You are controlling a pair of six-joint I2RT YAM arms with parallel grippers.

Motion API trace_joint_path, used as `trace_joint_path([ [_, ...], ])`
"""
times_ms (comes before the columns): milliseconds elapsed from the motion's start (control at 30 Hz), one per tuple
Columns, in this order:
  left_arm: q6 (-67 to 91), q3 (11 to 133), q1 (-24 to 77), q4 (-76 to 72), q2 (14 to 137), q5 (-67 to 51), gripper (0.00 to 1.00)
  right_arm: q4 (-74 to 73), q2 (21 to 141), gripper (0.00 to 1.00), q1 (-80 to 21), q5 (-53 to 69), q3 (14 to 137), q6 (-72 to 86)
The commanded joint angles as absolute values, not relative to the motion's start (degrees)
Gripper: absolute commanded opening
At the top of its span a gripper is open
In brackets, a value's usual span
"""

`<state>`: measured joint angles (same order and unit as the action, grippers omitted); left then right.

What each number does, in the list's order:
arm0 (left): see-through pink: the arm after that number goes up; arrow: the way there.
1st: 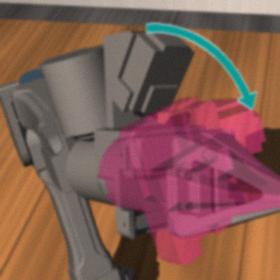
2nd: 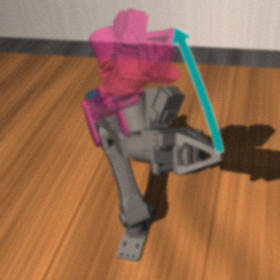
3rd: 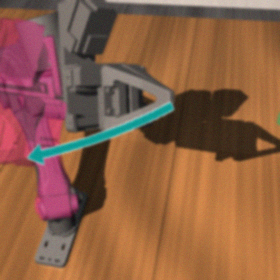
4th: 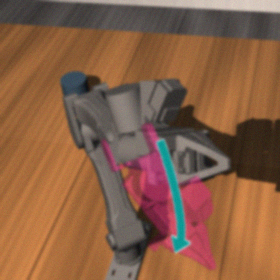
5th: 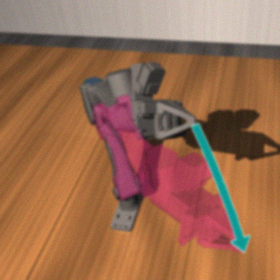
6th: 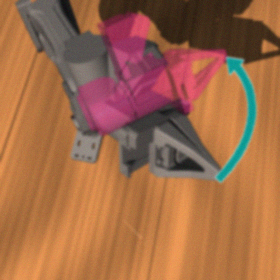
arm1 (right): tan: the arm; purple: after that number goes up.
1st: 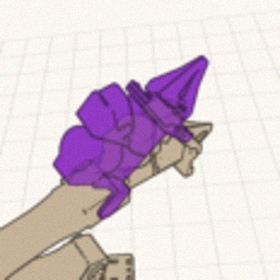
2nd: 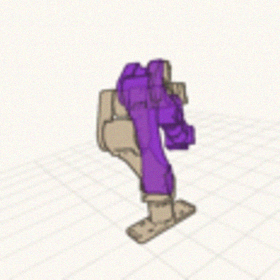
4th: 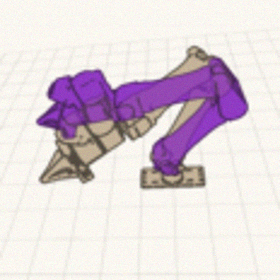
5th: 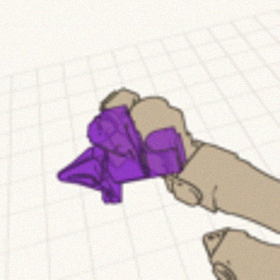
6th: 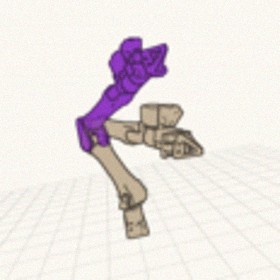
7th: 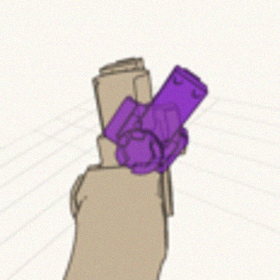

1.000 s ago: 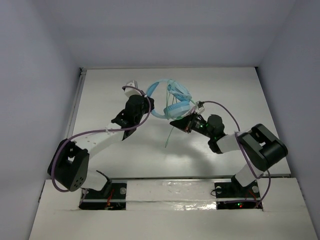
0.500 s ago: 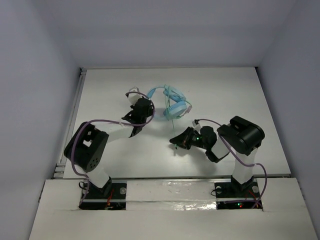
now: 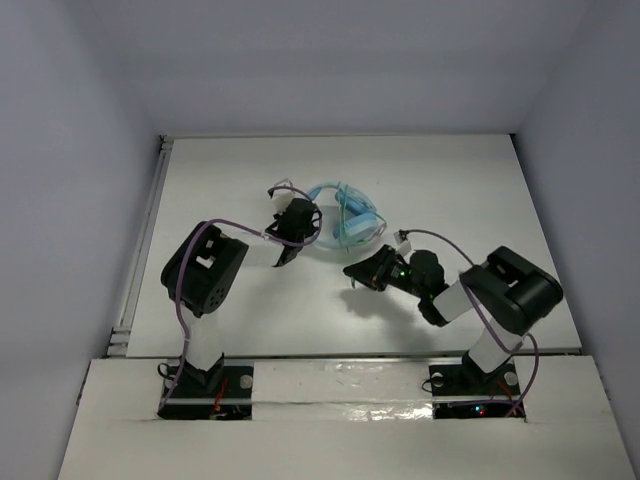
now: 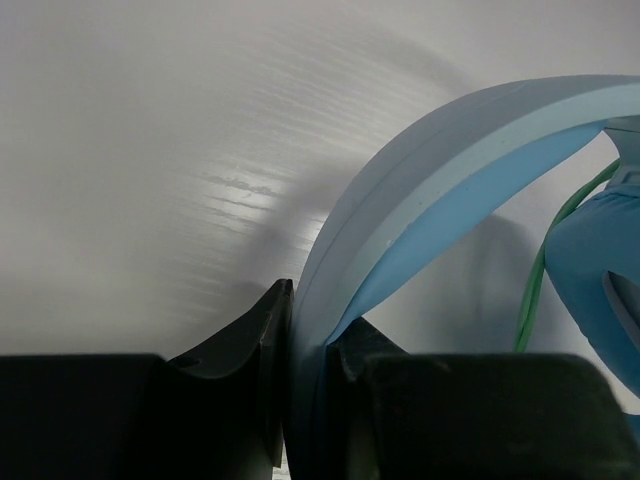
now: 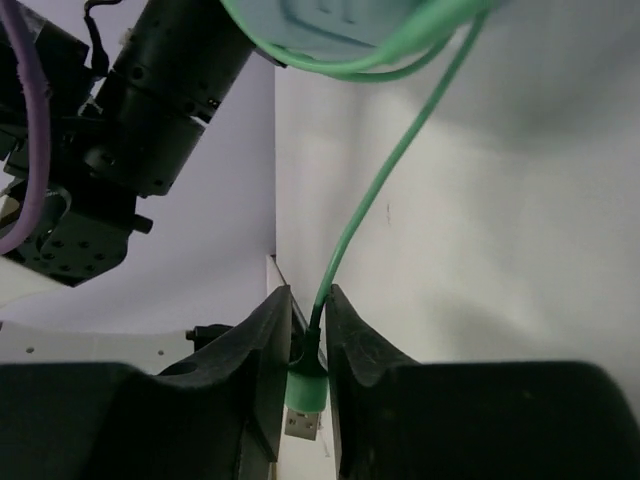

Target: Wrap the headphones

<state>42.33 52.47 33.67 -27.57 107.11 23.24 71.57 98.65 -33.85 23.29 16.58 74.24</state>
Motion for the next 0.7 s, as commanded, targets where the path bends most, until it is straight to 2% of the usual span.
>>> trace_joint_path([
  [0, 42.89, 57.3, 34.71, -34.63, 106.17, 25.75, 0.0, 63.05, 90.83, 0.27, -34.45, 21.89, 17.83, 68.04],
  [200, 41.49, 60.2, 34.72, -31.55, 108.45, 26.19, 0.0, 33.26, 76.84, 0.45, -34.45, 17.69, 24.95, 58.11],
  [233, 41.4, 60.81, 34.72, -31.12, 108.72, 26.19, 0.0, 29.48, 72.9, 0.52, -34.45, 16.36, 25.92, 54.7],
  [300, 41.22, 61.17, 34.72, -30.41, 109.16, 26.28, 0.0, 19.02, 69.97, 0.53, -34.45, 13.55, 28.82, 51.61],
  [533, 41.22, 62.58, 34.72, -29.01, 110.47, 25.66, 0.0, 5.99, 60.83, 0.56, -34.98, 8.17, 33.3, 44.84],
  [667, 41.4, 62.75, 34.72, -28.57, 111.18, 25.14, 0.0, 1.34, 54.6, 0.5, -34.98, 6.25, 35.15, 42.54],
])
